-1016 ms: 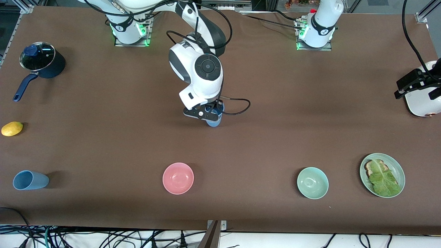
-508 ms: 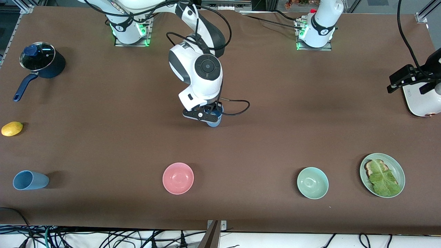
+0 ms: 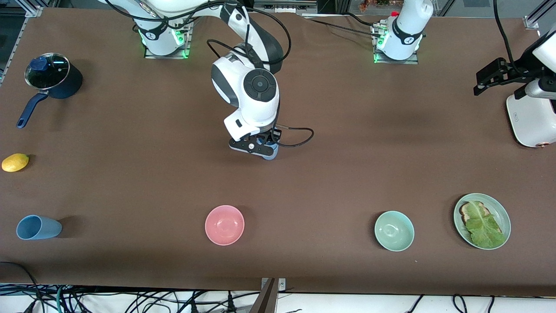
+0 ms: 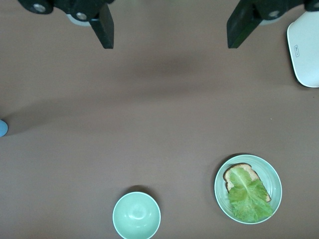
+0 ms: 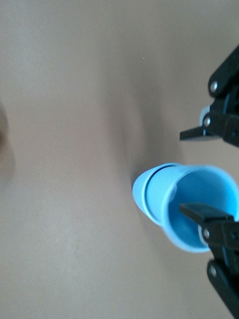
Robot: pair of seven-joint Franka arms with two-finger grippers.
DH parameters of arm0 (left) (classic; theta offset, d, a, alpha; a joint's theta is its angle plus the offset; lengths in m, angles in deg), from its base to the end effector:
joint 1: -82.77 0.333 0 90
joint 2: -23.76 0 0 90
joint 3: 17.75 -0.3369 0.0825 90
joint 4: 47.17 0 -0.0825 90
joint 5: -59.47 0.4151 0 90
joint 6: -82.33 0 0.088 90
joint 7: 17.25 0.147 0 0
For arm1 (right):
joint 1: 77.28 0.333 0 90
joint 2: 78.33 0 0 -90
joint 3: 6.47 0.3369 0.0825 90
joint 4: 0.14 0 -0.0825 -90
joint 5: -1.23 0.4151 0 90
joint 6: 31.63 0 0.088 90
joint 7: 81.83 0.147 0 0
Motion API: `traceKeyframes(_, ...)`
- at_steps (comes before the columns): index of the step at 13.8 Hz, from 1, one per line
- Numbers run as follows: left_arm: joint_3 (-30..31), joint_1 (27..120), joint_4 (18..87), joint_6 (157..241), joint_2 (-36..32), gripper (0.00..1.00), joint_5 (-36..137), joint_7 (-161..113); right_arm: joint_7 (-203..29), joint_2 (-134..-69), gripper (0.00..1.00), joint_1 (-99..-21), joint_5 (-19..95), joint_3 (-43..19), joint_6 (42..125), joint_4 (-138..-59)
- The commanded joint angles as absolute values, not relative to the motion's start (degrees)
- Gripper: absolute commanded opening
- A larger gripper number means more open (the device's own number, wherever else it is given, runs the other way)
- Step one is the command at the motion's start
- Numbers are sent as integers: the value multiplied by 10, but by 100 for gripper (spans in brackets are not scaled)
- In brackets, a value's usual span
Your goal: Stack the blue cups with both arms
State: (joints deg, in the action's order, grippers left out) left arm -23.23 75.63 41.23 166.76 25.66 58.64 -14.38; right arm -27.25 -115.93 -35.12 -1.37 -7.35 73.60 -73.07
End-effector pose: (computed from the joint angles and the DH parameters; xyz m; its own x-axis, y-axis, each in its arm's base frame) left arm 0.5630 -0.0176 0.6300 0.9961 -0.0805 -0.0353 -0.0799 -0.9966 0.0194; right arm 0.5751 0.5009 0.3270 0.9767 -0.2143 -0.0115 -0.2120 -0.9716 0.1056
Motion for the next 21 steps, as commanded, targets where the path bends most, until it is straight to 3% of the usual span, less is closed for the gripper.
traceKeyframes(1, -235, 756, 424, 1667, 267, 100, 578, -131, -280, -1145, 87, -372, -18, -78, 736, -731)
traceKeyframes(2, -235, 758, 425, 1667, 266, 100, 578, -131, -289, -1140, 97, -382, -17, -77, 731, -725)
traceKeyframes(3, -235, 761, 425, 1668, 264, 100, 578, -132, -303, -1133, 99, -395, -16, -77, 730, -723)
traceKeyframes(11, -235, 779, 421, 1679, 254, 100, 582, -130, -531, -1047, 100, -509, 28, -83, 609, -722)
traceKeyframes(15, -235, 783, 422, 1684, 255, 100, 582, -131, -613, -966, 100, -576, 30, -81, 565, -740)
traceKeyframes(21, -231, 793, 419, 1685, 253, 100, 580, -130, -738, -828, 100, -687, 33, -78, 544, -849)
